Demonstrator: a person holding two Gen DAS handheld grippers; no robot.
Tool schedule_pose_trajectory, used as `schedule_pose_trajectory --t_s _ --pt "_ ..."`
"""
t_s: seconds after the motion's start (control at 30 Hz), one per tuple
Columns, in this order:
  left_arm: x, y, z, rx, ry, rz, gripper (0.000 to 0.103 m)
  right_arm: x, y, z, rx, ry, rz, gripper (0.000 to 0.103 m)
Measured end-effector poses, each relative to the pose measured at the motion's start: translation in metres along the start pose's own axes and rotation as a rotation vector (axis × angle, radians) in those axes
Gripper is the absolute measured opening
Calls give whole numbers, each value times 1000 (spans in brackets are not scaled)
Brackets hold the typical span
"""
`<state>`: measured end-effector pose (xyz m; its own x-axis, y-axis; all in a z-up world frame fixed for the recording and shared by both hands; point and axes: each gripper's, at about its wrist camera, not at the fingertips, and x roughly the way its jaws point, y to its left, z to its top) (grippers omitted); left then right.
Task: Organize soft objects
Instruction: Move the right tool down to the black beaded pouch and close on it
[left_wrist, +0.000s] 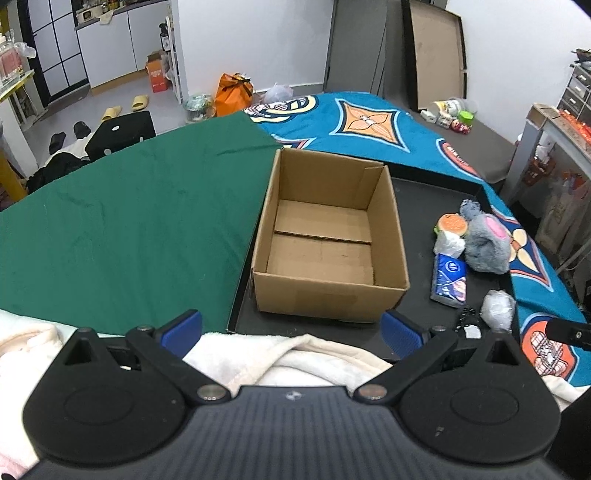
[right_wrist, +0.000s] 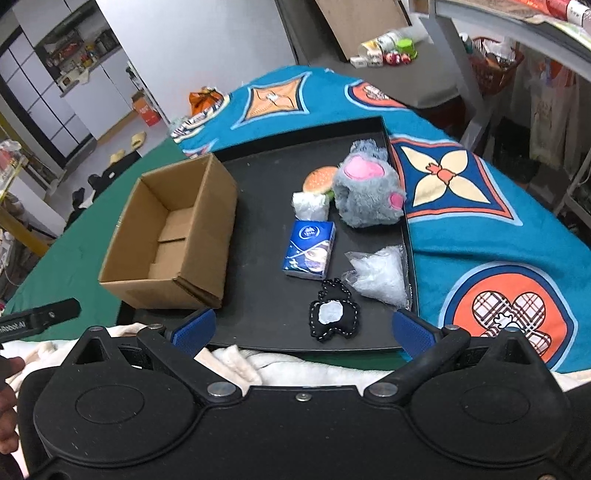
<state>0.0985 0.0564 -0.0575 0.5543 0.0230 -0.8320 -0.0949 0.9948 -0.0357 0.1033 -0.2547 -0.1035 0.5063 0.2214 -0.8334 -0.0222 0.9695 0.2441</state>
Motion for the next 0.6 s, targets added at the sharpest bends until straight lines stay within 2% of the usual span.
schedule_pose_trajectory --t_s 0.6 --pt "51 10 21 -10 -6 55 99 73 -3 14 -3 115 -34 103"
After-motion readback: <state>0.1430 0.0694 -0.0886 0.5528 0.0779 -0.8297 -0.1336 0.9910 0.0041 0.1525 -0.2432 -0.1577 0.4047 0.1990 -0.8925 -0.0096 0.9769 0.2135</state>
